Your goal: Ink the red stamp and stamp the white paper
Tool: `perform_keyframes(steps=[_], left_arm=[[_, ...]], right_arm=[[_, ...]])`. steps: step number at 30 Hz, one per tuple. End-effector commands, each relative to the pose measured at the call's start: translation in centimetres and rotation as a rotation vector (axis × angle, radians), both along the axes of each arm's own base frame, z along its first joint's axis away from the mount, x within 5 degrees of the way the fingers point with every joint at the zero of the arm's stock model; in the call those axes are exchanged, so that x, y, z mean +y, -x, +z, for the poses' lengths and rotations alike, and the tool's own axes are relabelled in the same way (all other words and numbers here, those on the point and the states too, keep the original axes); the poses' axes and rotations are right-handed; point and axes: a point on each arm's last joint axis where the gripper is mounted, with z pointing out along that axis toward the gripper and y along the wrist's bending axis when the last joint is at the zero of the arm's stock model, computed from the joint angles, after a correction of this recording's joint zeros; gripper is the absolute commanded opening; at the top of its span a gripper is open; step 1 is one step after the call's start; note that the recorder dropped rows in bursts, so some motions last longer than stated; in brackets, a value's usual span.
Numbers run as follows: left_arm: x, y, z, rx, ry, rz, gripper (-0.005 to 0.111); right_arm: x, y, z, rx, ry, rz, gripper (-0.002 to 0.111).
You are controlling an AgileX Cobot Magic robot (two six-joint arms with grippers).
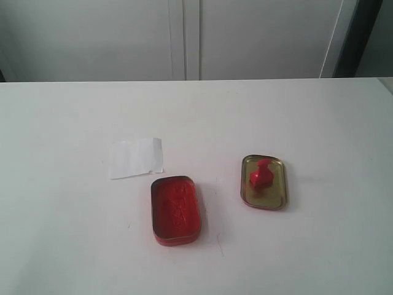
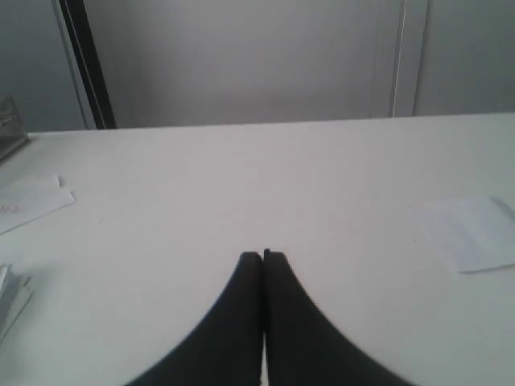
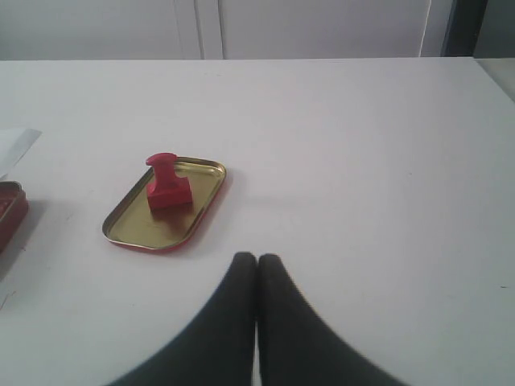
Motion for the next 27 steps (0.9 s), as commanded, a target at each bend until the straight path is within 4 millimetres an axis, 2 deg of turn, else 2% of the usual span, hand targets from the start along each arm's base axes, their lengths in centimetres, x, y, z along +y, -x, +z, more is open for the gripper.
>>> perform_keyframes(steps=[1, 27], left_arm=[[0.03, -0.02, 0.56, -0.072, 0.001, 0.003, 0.0], [0.01, 0.04, 0.72, -0.051, 0.012, 0.001, 0.0]], right_arm=[[-0.03, -0.02, -0.04, -0.014, -0.001, -0.006, 0.0], [-0.03, -0.02, -0.04, -0.014, -0.001, -0.006, 0.0]])
